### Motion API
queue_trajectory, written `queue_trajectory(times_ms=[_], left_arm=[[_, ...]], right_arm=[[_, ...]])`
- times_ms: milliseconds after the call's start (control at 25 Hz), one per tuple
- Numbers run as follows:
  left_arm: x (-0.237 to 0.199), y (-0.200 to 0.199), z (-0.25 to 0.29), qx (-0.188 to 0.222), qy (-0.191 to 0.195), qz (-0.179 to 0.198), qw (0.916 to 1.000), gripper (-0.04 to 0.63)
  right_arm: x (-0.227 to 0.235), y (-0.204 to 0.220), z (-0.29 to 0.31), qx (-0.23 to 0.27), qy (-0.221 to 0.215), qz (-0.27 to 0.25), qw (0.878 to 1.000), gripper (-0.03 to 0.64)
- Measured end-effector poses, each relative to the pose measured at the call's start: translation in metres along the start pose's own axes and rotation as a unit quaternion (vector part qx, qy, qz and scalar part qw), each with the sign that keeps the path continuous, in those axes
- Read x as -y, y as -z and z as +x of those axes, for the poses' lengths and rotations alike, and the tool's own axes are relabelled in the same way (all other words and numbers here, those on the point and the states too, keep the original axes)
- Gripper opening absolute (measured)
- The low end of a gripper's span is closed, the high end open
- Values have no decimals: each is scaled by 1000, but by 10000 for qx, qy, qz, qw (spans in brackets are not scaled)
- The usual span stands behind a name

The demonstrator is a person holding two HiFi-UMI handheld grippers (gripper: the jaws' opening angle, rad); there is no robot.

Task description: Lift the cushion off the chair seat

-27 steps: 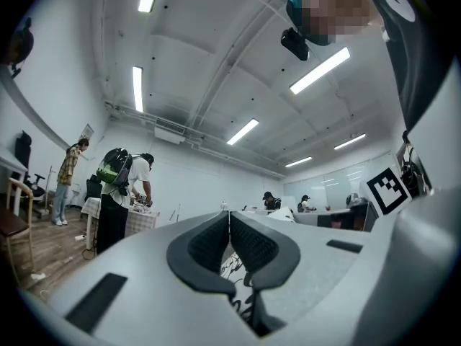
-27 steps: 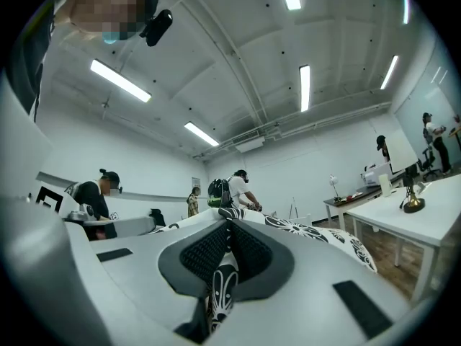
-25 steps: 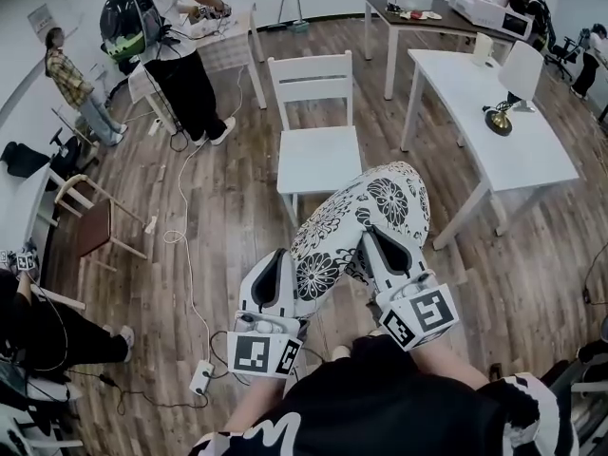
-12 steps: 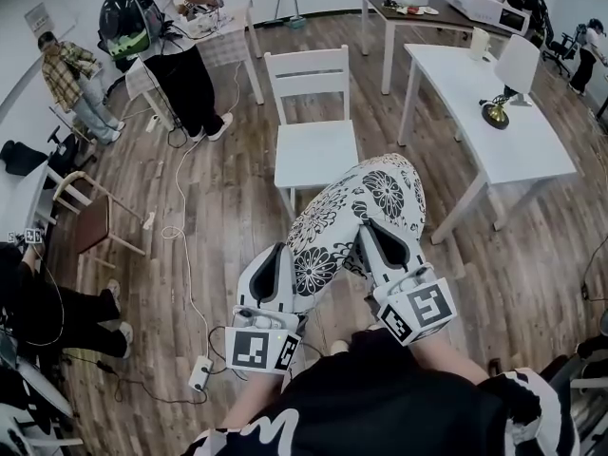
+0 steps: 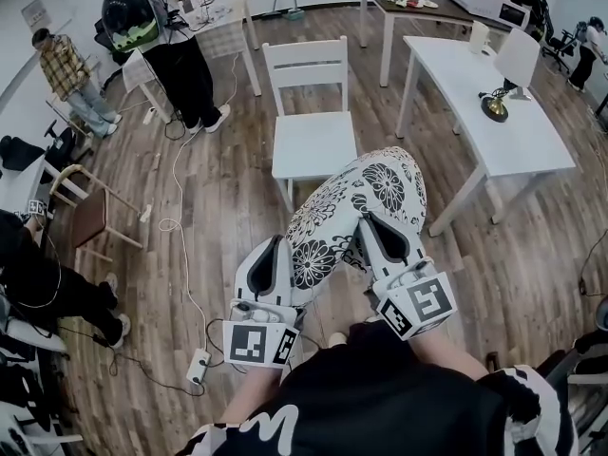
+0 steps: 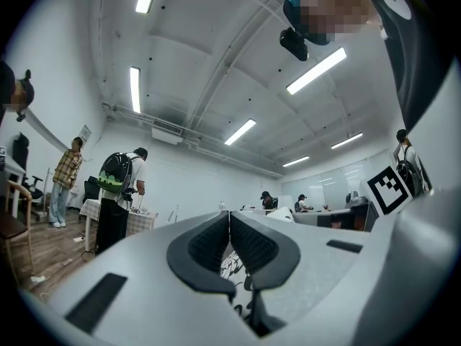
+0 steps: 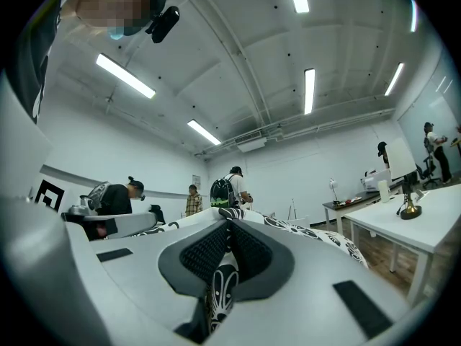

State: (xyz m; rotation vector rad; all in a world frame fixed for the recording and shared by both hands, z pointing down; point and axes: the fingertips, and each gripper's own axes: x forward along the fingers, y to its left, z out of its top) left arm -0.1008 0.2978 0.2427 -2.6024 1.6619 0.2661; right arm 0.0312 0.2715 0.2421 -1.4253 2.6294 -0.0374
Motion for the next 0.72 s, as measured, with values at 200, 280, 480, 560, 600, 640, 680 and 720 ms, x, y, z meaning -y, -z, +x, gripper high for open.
queue_trajectory(times_ms=[200, 280, 480, 560, 600, 640, 680, 720], left_arm=[[-1, 0, -1, 9, 24, 3, 10000, 8], [-1, 0, -1, 11, 21, 2, 10000, 8], [-1, 0, -3, 1, 18, -3, 10000, 6], [0, -1, -1, 5, 9, -3, 10000, 8], [0, -1, 0, 10, 6, -1, 10000, 7], [0, -2, 1, 15, 5, 1, 10000, 8], [1, -2, 2, 20, 3, 2, 10000, 7], [1, -3, 3, 24, 1, 4, 10000, 6]], right_arm=[[-3, 1, 0, -1, 9, -26, 10000, 31], [-2, 1, 0, -7, 10, -24, 10000, 31], [-4, 1, 0, -9, 2, -27, 10000, 31], [-2, 0, 0, -5, -3, -26, 10000, 31], [-1, -1, 1, -4, -4, -26, 10000, 31], [0, -2, 1, -4, -2, -26, 10000, 31], [1, -2, 1, -5, -1, -26, 10000, 31], [2, -3, 1, -6, 1, -26, 10000, 31]])
